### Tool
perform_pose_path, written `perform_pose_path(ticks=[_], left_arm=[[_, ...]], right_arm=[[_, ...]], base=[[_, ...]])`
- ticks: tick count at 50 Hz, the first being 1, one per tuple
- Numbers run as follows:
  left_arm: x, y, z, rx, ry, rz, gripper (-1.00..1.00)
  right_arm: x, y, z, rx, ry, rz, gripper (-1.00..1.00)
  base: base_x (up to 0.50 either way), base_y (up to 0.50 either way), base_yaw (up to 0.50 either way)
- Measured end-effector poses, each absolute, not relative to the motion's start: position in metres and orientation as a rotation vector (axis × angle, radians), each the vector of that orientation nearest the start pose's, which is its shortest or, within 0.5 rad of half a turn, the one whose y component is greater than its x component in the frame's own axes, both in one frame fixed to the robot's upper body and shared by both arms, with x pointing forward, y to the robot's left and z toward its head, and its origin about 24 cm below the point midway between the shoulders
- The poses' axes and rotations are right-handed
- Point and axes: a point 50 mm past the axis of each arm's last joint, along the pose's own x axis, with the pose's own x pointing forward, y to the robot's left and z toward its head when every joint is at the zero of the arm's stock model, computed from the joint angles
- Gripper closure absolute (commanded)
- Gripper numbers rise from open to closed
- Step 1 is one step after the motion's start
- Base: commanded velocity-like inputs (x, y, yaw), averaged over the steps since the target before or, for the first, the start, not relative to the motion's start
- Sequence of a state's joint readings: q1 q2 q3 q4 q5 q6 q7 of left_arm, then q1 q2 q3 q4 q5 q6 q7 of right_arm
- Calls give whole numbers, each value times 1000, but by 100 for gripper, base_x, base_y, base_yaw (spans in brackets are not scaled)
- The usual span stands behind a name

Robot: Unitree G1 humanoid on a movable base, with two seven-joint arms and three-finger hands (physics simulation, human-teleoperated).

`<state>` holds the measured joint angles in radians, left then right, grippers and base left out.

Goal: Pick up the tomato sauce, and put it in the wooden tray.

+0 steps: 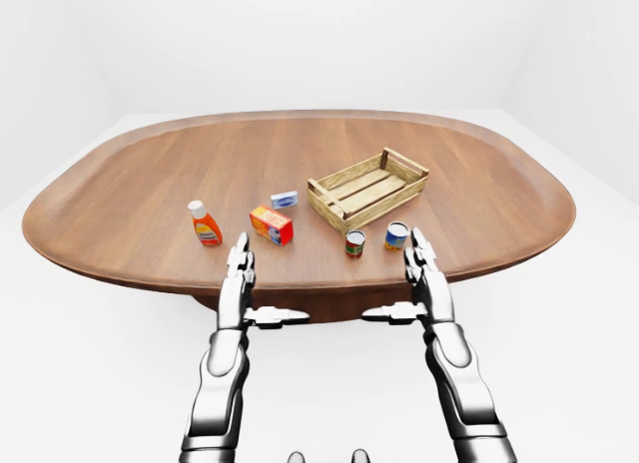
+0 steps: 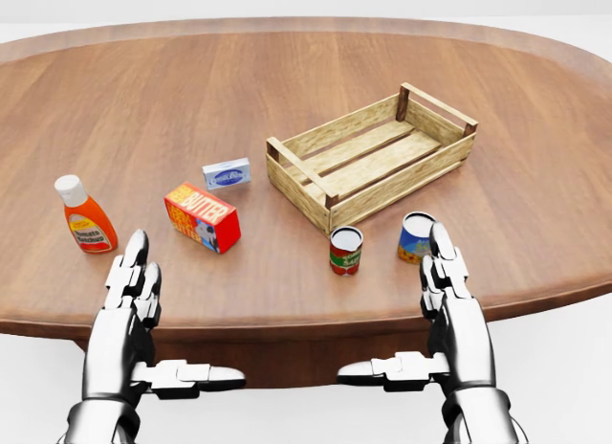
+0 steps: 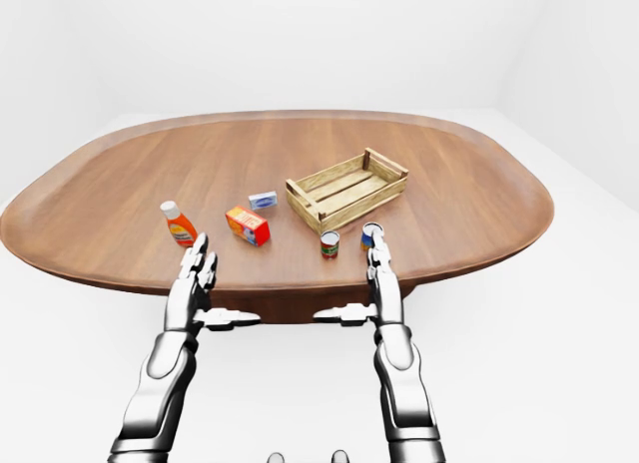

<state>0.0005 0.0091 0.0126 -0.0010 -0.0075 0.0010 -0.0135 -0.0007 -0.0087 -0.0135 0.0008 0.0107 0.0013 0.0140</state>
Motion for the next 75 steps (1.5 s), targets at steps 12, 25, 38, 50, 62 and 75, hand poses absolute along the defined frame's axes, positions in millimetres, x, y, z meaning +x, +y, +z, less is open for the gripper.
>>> perform_pose_path(ticks=[12,25,38,50,62,75], left_arm=[[251,158,44,19,9,-5,-100],[243,163,74,41,-87,-8,-100],[234,166,101,56,-205,-11,-100],[232,168,110,64,-241,-10,-100],[233,169,111,67,-246,-10,-100],[233,171,112,65,-252,-7,-100]], right_arm=[[251,-156,45,2,4,5,-100],[244,-155,68,7,-65,12,-100],[234,-152,99,12,-197,26,-100],[227,-153,117,18,-279,30,-100],[225,-153,121,21,-295,34,-100],[224,-153,119,20,-288,34,-100]], base=[[0,0,0],[0,0,0],[0,0,0],[22,0,0],[50,0,0],[50,0,0]])
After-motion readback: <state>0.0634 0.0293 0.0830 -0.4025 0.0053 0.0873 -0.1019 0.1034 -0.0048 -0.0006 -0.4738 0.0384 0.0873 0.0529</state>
